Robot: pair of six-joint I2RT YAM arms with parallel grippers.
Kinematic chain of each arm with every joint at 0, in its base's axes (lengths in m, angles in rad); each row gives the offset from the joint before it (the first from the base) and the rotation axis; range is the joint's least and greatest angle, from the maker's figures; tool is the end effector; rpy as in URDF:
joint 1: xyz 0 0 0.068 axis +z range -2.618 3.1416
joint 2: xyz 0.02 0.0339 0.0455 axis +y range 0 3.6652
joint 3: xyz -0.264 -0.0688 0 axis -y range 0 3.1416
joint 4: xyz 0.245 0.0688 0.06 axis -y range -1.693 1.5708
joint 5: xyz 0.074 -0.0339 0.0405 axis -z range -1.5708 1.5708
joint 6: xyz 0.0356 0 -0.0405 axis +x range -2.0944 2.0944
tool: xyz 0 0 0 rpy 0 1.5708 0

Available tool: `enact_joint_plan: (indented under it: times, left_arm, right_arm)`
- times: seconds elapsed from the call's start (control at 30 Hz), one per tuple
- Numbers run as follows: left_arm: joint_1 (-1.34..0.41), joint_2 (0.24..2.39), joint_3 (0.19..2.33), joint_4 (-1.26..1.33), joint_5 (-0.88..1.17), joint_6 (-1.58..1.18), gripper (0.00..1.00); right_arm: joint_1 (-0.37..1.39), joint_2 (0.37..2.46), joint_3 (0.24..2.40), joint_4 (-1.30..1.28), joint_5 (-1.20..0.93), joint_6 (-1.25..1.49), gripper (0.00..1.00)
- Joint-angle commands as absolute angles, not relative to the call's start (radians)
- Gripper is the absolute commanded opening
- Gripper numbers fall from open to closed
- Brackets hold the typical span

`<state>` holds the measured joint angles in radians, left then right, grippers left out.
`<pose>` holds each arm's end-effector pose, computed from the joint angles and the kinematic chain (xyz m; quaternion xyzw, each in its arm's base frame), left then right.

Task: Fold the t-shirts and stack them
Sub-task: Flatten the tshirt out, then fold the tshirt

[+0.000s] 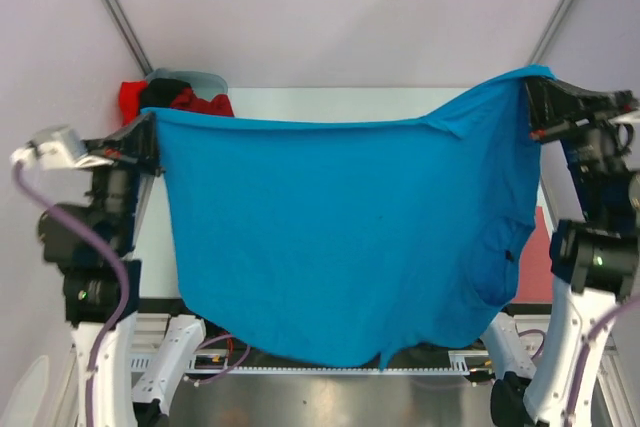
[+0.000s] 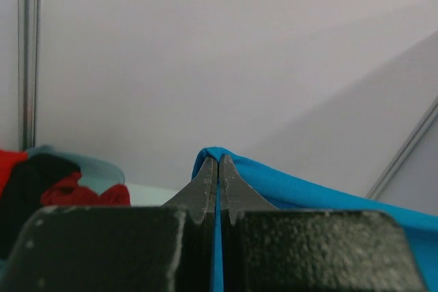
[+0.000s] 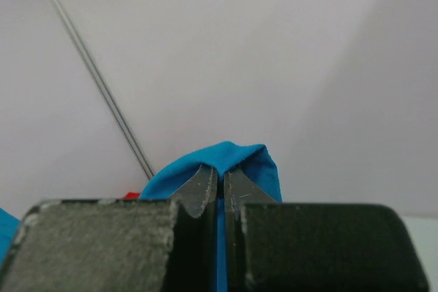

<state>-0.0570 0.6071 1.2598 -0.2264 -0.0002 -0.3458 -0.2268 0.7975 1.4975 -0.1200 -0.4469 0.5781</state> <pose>0.0611 -0.0035 0.5059 -0.0780 0.5359 -0.1681 0.8237 0.0747 -0.0014 0.5643 0.0022 0.5029 0.2536 0.8263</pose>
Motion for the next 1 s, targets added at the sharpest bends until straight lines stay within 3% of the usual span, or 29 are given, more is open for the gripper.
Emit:
enact_joint_plan:
  times: [0.0, 0.17, 0.37, 0.53, 0.73, 0.97]
  left_arm:
    - [-0.061, 0.661, 1.165, -0.143, -0.06, -0.299, 0.0]
    - [-0.061, 0.802, 1.03, -0.01, -0.069, -0.293, 0.0]
    - [-0.057, 1.141, 0.939, 0.236, -0.104, -0.301, 0.0]
    - [-0.055, 1.547, 1.083, 0.289, -0.114, -0.31, 0.0]
    - [-0.049, 1.788, 1.301, 0.204, -0.13, -0.322, 0.0]
    - [-0.043, 1.907, 1.416, 0.054, -0.11, -0.316, 0.0]
  right_arm:
    - [-0.23, 0.876, 1.382, -0.01, -0.462, 0.601, 0.0]
    - [-0.216, 1.017, 1.185, 0.162, -0.466, 0.608, 0.0]
    - [-0.147, 1.306, 1.155, 0.3, -0.433, 0.529, 0.0]
    - [-0.107, 1.649, 1.29, 0.38, -0.452, 0.522, 0.0]
    - [-0.08, 1.923, 1.523, 0.282, -0.465, 0.505, 0.0]
    - [-0.08, 1.957, 1.568, 0.118, -0.462, 0.517, 0.0]
